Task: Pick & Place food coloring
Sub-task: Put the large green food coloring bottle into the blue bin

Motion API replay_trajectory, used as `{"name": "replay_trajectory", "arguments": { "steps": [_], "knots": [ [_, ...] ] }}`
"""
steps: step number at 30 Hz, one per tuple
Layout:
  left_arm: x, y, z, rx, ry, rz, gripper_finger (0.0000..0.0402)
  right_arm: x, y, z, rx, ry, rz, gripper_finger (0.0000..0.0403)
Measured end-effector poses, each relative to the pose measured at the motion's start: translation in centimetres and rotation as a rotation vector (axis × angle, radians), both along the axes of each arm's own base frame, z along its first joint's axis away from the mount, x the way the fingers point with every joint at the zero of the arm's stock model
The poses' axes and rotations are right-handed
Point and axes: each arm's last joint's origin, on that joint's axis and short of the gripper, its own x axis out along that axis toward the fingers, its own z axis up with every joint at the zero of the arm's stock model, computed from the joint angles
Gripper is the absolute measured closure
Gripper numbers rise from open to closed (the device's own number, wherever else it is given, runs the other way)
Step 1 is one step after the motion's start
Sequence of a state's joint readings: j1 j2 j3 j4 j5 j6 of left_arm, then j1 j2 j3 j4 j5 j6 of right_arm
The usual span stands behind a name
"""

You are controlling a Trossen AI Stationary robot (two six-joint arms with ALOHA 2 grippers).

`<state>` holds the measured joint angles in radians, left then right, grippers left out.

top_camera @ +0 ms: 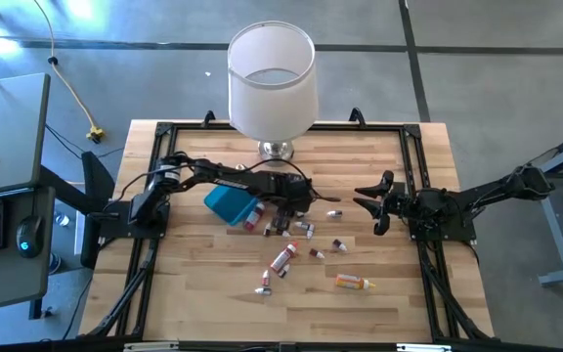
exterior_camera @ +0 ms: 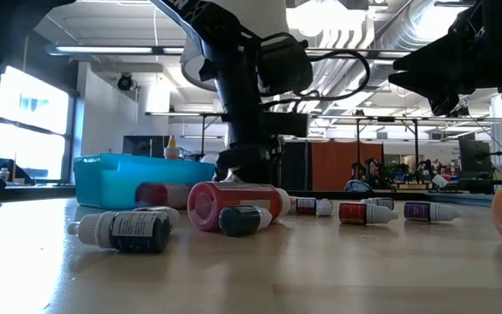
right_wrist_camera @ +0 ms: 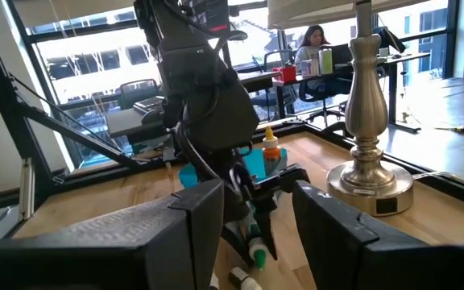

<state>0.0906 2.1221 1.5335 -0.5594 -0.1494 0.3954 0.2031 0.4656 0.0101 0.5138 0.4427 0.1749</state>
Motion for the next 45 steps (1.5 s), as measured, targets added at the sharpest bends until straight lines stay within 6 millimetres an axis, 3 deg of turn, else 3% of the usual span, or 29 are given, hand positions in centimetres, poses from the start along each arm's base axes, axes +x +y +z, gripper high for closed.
{"name": "replay_trajectory", "arguments": {
  "steps": [4, 8, 13, 16, 22, 28, 31, 35, 41, 45],
  "knots": [
    [0.3, 0.1, 1.4, -0.015, 0.027, 0.071, 0.0308, 0.0, 0.0, 0.0, 0.000, 0.000, 0.000, 0.0258],
    [1.3, -0.2, 4.7, 0.033, -0.013, 0.132, 0.0307, 0.0, 0.0, 0.0, 0.000, 0.000, 0.000, 0.0258],
    [2.4, -2.0, 10.3, 0.023, -0.124, 0.175, 0.0301, 0.0, 0.0, 0.0, 0.000, 0.000, 0.000, 0.0258],
    [1.8, -3.6, 14.7, 0.003, -0.161, 0.224, 0.0299, 0.0, 0.0, 0.0, 0.001, 0.000, 0.000, 0.0258],
    [-3.1, -7.4, 23.3, 0.072, -0.225, 0.331, 0.0298, 0.0, 0.0, 0.0, 0.006, -0.001, 0.010, 0.0258],
    [-10.6, -12.2, 27.5, 0.242, -0.389, 0.468, 0.0297, 0.0, 0.0, 0.0, 0.047, -0.012, 0.018, 0.0258],
    [-13.6, -14.3, 26.9, 0.361, -0.523, 0.551, 0.0297, 0.0, 0.0, 0.0, 0.048, -0.012, 0.018, 0.0258],
    [-16.5, -15.7, 22.8, 0.418, -0.606, 0.596, 0.0297, 0.0, 0.0, 0.1, 0.052, -0.026, 0.018, 0.0258],
    [-19.4, -14.0, 13.9, 0.397, -0.820, 0.770, 0.0297, -0.1, 0.0, 0.6, 0.026, -0.068, 0.007, 0.0258],
    [-19.7, -12.2, 9.8, 0.306, -0.967, 0.892, 0.0296, -0.1, -0.1, 1.0, -0.022, -0.091, -0.042, 0.0258]
  ]
}}
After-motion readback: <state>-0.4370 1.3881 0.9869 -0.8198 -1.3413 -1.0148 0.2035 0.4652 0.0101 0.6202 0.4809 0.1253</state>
